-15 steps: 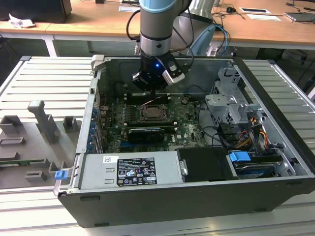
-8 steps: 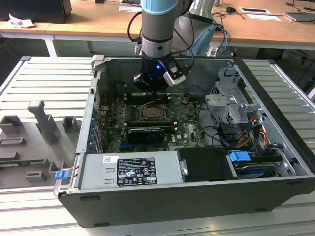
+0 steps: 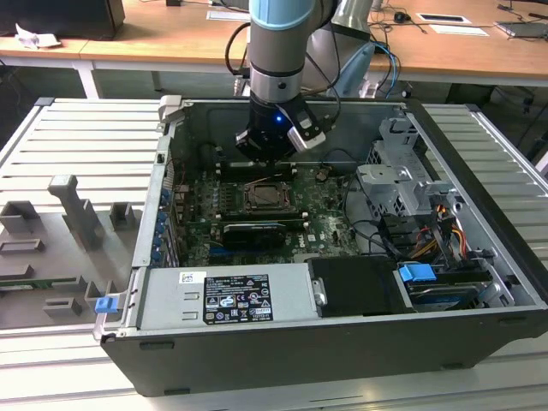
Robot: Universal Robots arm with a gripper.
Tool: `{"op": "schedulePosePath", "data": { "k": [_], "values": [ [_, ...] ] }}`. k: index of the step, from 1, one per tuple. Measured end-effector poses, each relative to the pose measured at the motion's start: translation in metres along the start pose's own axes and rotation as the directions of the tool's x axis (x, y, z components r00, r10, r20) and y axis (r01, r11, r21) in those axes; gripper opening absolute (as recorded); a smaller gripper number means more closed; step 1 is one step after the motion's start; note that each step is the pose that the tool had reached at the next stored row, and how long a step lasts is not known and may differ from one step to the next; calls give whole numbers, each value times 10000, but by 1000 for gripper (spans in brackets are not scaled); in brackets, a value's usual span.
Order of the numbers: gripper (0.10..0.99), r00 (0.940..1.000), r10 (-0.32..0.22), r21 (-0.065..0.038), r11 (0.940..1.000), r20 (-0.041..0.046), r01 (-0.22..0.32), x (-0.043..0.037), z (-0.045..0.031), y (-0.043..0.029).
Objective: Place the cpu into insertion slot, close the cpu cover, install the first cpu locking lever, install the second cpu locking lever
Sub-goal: 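Install the first cpu locking lever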
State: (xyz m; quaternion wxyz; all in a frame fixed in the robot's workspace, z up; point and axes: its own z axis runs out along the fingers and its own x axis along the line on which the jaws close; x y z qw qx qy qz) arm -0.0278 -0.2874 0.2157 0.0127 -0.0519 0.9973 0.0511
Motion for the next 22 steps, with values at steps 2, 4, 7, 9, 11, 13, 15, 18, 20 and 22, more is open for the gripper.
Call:
{"op": "schedulePosePath", "data": {
  "k": [2, 4, 7, 9, 11, 13, 15, 18, 20, 22],
  "values": [
    [106, 10000, 0, -1, 10000, 1, 0, -14, 12, -2],
    [106, 10000, 24, 1, 10000, 3, -24, -33, 23, -5],
    [106, 10000, 69, 3, 10000, 7, -69, -55, 36, -9],
    [106, 10000, 82, 3, 10000, 9, -82, -63, 50, -11],
    [106, 10000, 88, 4, 10000, 9, -88, -64, 74, -14],
    [106, 10000, 90, 8, 10000, 9, -90, -66, 97, -16],
    [106, 10000, 92, 14, 10000, 8, -92, -67, 107, -17],
    [106, 9999, 105, 49, 9999, 5, -105, -69, 116, -19],
    [106, 9999, 115, 59, 9999, 4, -115, -70, 123, -20],
    [106, 9999, 123, 71, 9999, 4, -123, -71, 131, -21]
  ]
}}
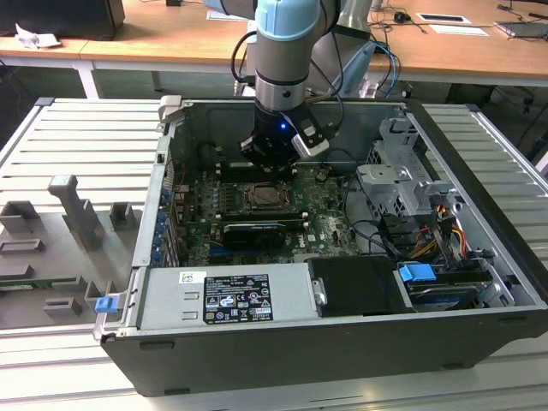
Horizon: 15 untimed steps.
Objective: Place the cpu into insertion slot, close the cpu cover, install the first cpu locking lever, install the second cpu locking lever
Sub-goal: 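Install the first cpu locking lever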
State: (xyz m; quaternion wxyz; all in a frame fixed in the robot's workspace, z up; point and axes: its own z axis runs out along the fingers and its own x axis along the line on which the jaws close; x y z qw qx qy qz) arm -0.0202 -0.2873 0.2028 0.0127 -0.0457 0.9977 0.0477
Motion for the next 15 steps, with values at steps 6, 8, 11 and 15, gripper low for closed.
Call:
{"op": "schedulePosePath", "data": {
  "k": [6, 8, 11, 15],
  "values": [
    [106, 10000, 34, 212, 9998, -13, -34, -5, 4, 0],
    [106, 10000, 40, 219, 9998, -15, -40, -6, 10, -2],
    [106, 10000, 39, 215, 9998, -11, -38, -7, 1, 0],
    [106, 10000, 39, 216, 9998, -13, -39, -9, -70, 7]
  ]
}}
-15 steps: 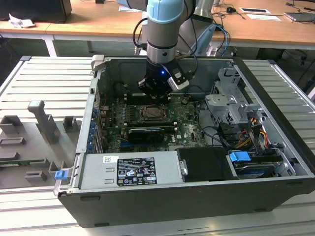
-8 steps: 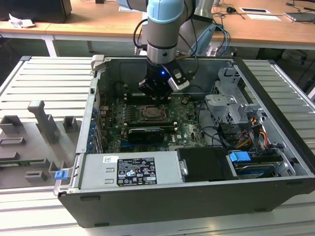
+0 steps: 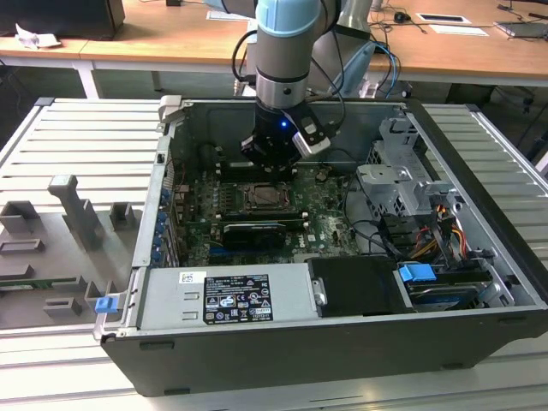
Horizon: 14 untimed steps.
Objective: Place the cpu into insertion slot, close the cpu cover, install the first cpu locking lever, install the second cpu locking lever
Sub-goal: 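Install the first cpu locking lever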
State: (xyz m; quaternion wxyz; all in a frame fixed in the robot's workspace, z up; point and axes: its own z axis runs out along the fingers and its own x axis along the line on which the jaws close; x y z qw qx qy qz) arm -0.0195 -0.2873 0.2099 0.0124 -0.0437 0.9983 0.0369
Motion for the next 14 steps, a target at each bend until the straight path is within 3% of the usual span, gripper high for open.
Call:
{"op": "schedulePosePath", "data": {
  "k": [14],
  "values": [
    [106, 10000, 0, 2, 10000, 0, 0, 1, -11, -13]
  ]
}}
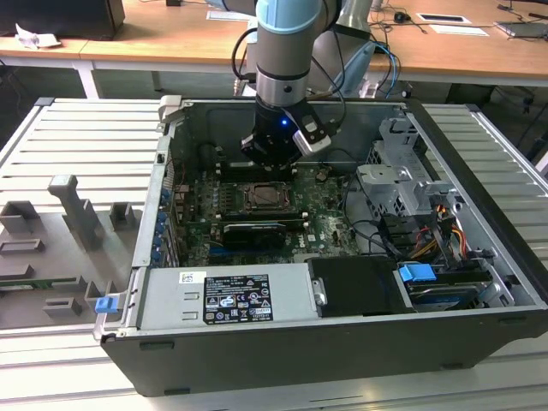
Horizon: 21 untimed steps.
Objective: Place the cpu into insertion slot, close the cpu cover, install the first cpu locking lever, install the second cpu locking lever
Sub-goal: 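Install the second cpu locking lever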
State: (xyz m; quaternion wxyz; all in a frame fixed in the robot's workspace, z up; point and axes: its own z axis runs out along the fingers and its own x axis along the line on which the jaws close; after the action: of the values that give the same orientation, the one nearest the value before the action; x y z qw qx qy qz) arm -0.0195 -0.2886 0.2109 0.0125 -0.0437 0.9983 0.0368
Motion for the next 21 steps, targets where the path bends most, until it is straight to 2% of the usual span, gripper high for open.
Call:
{"op": "schedulePosePath", "data": {
  "k": [16, 21],
  "values": [
    [106, 10000, 1, 0, 10000, 0, -1, 4, -3, -42],
    [106, 10000, 3, -3, 10000, 0, -3, 4, -35, -55]
  ]
}}
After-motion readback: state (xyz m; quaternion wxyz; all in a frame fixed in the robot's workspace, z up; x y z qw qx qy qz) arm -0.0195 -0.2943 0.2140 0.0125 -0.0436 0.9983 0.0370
